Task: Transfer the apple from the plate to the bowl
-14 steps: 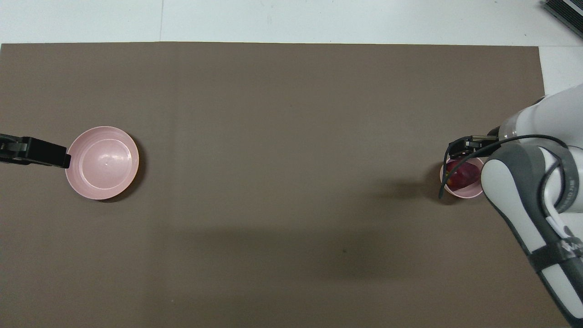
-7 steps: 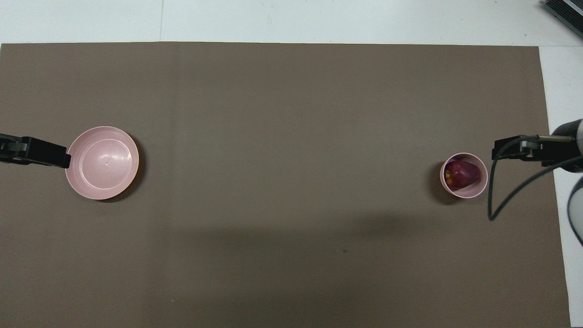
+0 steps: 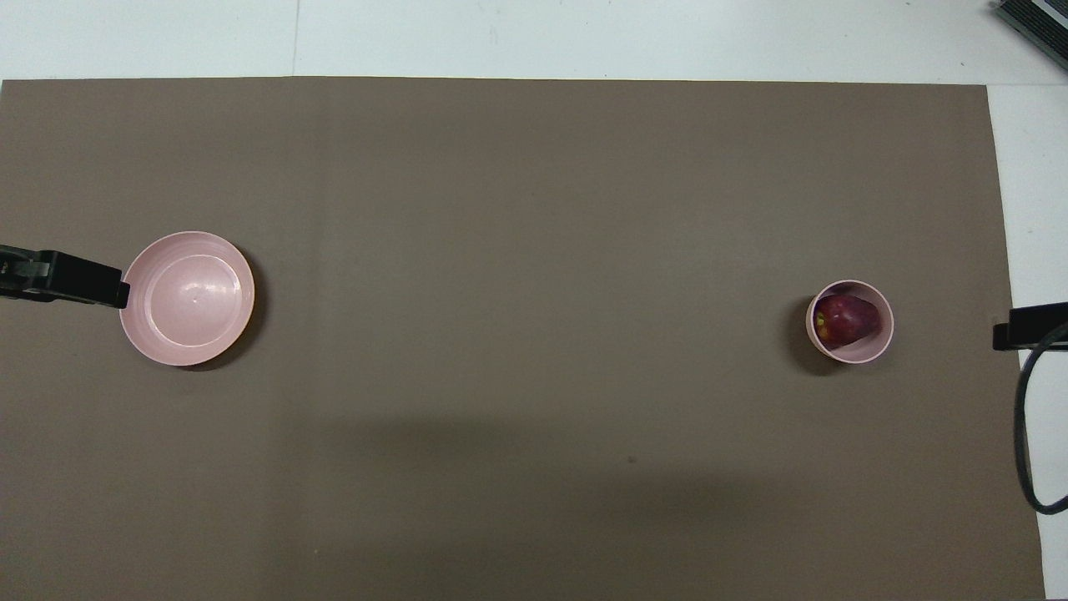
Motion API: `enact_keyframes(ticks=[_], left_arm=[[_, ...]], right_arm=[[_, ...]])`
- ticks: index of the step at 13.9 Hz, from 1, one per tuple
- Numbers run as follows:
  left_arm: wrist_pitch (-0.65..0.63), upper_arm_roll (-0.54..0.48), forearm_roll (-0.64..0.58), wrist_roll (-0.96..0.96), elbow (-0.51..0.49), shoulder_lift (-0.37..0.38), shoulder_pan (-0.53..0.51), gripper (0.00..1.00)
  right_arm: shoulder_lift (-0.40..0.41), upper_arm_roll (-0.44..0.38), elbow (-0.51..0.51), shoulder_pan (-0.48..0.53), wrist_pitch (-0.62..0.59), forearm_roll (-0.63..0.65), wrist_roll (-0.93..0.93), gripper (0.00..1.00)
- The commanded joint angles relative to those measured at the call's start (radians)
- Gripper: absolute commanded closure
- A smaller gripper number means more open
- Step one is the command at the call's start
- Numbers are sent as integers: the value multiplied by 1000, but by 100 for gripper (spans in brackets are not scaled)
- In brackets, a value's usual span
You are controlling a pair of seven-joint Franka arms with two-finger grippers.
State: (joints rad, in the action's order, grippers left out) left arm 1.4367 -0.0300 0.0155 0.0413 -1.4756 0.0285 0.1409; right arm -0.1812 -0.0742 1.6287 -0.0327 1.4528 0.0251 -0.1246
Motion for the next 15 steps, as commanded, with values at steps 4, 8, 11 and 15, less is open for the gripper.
enact_keyframes(ticks=[4,8,11,15], left_arm=[[13,-13,-17,0,-11,11,11,0],[68,-13,-19,2,-11,7,-12,0],[65,-13,-29,0,-11,7,-14,0],[70,-13,-29,2,-12,7,-14,0]], right_arm=[[75,-1,-64,-1,-53,-5,33,0],[59,1,-38,4,-45,-5,25,0],[59,-1,-41,8,-41,-4,33,0],[59,1,-41,8,-43,-4,33,0]])
